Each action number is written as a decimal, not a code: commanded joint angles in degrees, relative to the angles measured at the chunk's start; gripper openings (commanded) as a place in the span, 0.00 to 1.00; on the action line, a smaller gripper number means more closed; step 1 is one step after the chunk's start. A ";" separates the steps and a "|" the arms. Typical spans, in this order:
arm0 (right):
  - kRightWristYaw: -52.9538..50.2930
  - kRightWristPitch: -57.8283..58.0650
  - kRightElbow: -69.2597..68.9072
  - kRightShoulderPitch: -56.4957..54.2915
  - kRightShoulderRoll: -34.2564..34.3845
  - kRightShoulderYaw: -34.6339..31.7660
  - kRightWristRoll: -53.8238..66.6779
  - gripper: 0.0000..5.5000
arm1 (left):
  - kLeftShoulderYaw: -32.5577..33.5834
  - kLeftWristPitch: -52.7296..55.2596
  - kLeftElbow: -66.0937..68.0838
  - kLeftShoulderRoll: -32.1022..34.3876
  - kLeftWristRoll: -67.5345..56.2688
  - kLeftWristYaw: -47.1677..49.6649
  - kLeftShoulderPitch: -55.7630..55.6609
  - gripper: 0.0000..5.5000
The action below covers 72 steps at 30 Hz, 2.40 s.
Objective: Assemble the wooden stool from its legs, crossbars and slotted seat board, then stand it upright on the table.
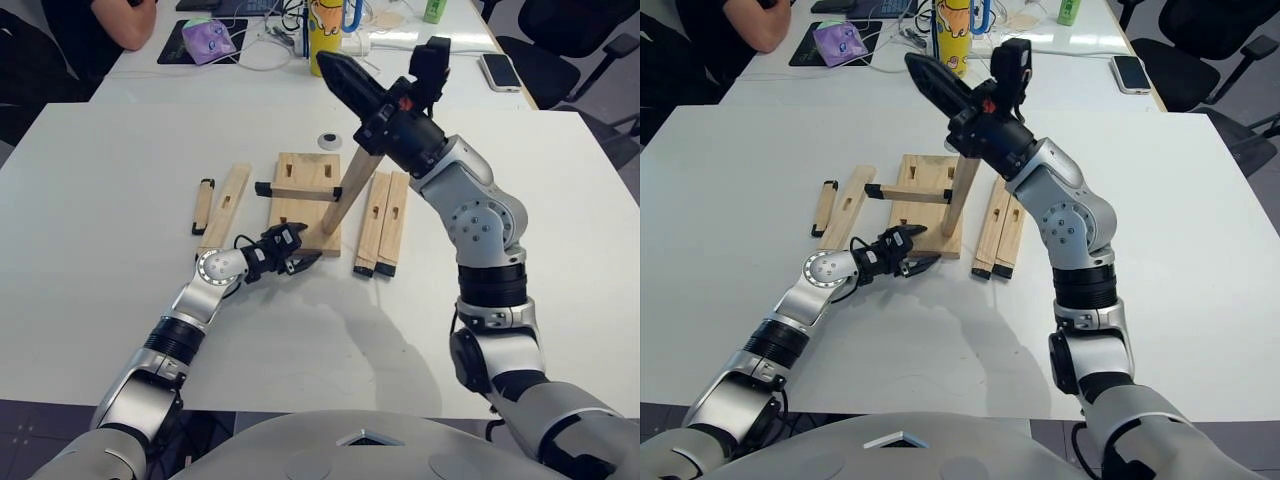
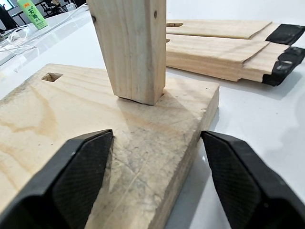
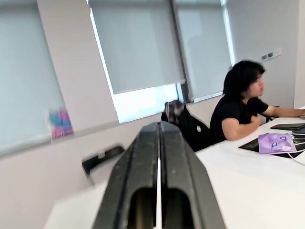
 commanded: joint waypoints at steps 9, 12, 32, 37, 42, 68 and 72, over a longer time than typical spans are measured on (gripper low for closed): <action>-21.58 -7.18 8.87 13.48 -3.90 -7.53 -23.06 0.00 | -1.10 8.52 5.59 -0.15 2.68 0.90 5.99 0.62; -25.89 -1.47 2.56 19.96 -2.47 -6.60 -24.00 0.00 | -0.46 8.71 5.20 -0.39 1.96 0.98 5.91 0.62; -28.07 28.07 -8.00 25.13 0.56 -7.81 -16.65 0.46 | 1.70 9.74 2.46 0.04 0.87 1.04 7.88 0.62; -26.97 29.51 -7.43 24.60 -1.59 -4.57 -19.54 0.46 | 2.45 10.22 1.59 -0.24 0.17 0.93 7.99 0.62; -25.48 29.42 -6.35 24.86 -4.37 0.58 -24.11 0.46 | 2.26 10.25 1.83 -0.26 0.83 1.06 8.14 0.62; -20.42 27.79 -0.85 21.31 -10.31 3.92 -34.35 0.46 | 2.63 10.83 1.06 -0.81 0.62 2.00 9.00 0.62; -21.00 24.15 -1.42 20.76 -9.73 2.92 -35.57 0.46 | 2.54 10.72 1.18 -0.76 0.66 1.81 8.97 0.62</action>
